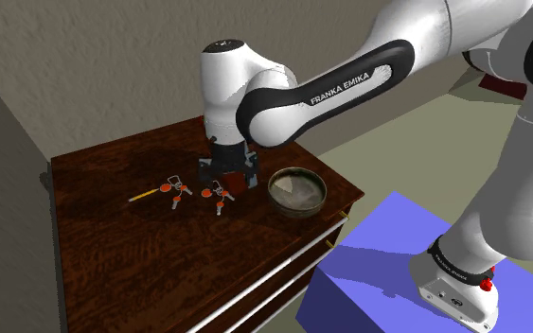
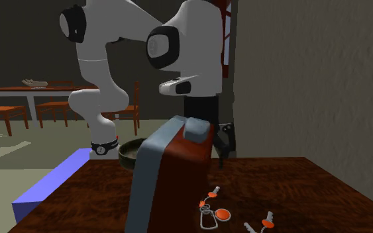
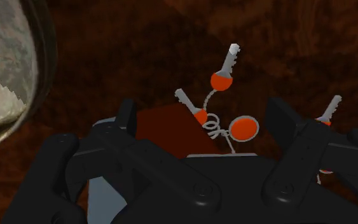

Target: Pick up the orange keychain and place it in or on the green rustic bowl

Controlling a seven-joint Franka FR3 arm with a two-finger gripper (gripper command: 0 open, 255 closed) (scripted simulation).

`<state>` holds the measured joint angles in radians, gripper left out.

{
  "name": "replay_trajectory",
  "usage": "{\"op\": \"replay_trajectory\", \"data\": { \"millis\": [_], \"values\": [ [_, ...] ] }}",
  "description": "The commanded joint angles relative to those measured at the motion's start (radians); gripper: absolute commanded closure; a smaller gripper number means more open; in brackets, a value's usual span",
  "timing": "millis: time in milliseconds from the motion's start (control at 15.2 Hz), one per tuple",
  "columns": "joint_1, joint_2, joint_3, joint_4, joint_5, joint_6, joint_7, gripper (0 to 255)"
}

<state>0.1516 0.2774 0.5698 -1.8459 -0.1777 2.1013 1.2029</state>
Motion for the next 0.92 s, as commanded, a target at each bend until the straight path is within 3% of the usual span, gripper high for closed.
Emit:
{"op": "replay_trajectory", "data": {
  "millis": [0,858],
  "values": [
    [0.043,0.098,-0.013,0.075,-0.05,-0.009,0.069,0],
    [0.087,0.173,-0.057,0.068,-0.085,0.067,0.099,0]
  ]
}}
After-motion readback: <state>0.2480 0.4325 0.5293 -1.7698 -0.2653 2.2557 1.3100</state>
